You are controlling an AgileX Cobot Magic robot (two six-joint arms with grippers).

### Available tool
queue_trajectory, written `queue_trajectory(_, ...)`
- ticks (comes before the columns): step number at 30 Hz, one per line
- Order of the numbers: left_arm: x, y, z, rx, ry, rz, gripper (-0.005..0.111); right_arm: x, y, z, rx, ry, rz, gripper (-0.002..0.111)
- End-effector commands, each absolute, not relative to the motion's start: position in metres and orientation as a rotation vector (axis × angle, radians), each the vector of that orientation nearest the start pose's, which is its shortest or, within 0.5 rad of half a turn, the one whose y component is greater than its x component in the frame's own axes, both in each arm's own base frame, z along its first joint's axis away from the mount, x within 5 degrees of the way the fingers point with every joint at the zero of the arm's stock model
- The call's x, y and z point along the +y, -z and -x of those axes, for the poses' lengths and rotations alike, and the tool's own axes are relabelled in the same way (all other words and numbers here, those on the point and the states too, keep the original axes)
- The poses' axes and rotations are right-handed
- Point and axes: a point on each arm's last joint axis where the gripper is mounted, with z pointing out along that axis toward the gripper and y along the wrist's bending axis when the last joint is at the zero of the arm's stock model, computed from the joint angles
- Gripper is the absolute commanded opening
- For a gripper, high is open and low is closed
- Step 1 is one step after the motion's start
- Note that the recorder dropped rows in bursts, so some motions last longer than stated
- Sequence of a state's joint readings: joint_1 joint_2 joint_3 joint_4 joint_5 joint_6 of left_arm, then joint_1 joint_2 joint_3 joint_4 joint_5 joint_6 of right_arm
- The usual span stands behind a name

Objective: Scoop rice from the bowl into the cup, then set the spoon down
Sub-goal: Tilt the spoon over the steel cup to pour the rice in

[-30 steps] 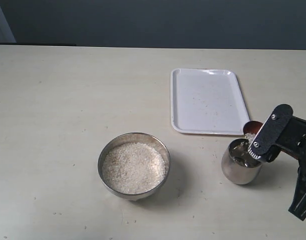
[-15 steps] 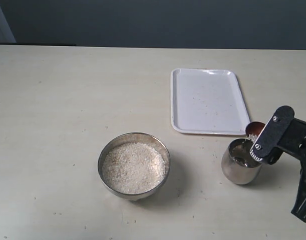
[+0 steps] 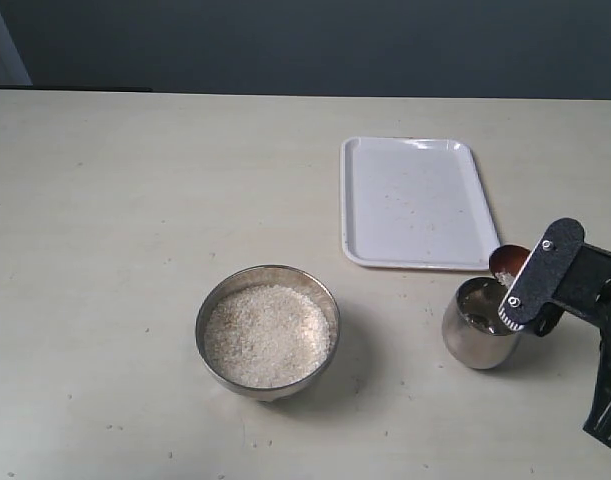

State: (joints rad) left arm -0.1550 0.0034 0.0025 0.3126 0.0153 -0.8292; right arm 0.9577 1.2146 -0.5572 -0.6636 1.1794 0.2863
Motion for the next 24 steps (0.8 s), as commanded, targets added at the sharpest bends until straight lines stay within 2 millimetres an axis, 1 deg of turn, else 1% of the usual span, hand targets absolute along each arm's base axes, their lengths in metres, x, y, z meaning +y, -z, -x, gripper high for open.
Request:
queue_trajectory(1,-0.009,-0.213,-0.056,1.491,0.541,0.267,0.000,0.096,-0.208,-0.132,2.457,0.857,1.347,-0.001)
queue_trajectory(3,-0.009,-0.213,-0.056,1.491,0.541,0.267,0.000,0.095,-0.206,-0.132,2.458,0.873,1.348,-0.001)
queue_trajectory(10,-0.009,-0.213,-0.056,1.491,0.541,0.267,0.000,0.103,-0.201,-0.132,2.408,0.938,1.394,-0.001)
queue_trajectory(16,-0.009,-0.213,-0.056,1.491,0.541,0.267,0.000,0.105,-0.196,-0.132,2.414,0.984,1.412,-0.001)
queue_trajectory(24,-0.009,-0.213,-0.056,1.491,0.541,0.267,0.000,0.105,-0.194,-0.135,2.412,1.051,1.383,-0.001)
